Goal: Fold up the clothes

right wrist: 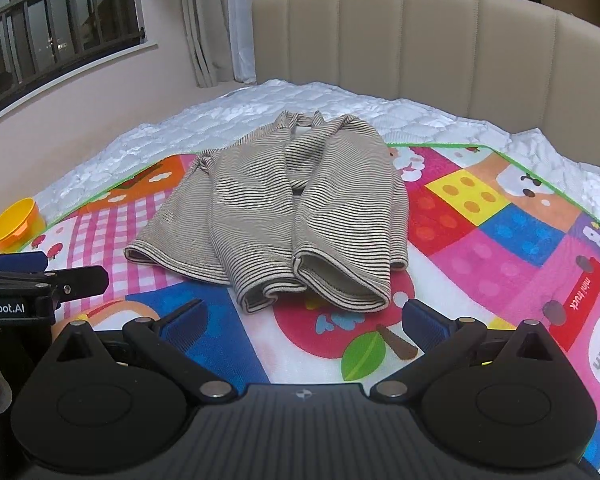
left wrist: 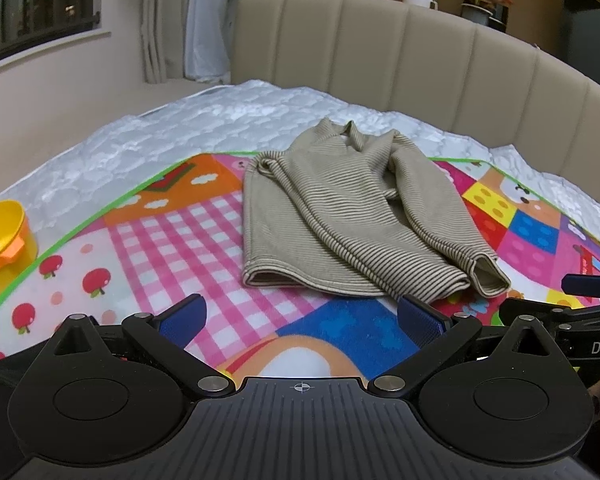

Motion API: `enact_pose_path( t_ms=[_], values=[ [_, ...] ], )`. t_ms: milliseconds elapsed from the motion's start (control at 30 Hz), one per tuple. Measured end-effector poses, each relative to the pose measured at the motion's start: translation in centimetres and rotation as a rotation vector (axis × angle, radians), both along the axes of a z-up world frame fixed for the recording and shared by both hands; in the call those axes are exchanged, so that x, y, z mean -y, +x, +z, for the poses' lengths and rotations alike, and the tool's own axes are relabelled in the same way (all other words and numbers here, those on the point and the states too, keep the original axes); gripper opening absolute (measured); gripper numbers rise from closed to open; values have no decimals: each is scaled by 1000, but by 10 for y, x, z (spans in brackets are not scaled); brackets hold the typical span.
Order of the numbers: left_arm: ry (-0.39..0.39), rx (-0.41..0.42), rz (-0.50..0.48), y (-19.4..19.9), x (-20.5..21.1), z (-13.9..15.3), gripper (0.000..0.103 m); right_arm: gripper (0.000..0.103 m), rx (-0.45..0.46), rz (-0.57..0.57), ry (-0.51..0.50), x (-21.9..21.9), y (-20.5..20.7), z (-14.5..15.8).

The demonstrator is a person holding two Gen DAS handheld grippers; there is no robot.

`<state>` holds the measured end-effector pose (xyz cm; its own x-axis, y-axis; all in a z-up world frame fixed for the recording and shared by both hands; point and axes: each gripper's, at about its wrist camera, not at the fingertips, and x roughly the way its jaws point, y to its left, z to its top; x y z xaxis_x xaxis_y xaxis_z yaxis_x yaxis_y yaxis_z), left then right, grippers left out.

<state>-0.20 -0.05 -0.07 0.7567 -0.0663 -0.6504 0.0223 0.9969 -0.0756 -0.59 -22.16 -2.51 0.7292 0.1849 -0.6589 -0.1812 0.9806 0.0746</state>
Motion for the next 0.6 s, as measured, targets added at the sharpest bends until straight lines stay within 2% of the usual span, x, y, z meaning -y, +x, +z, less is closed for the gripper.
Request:
enact_pose_path(
  t_ms=[267,433,600],
  values=[
    [5,0,-4,0,2,0,103,103,2,-13,49,11,2,4],
    [6,-1,-5,0,2,0,103,103,31,12,10,6,-1,7],
    [7,-3,-5,0,3,0,103,103,22,9,7,6,1,5]
  ],
)
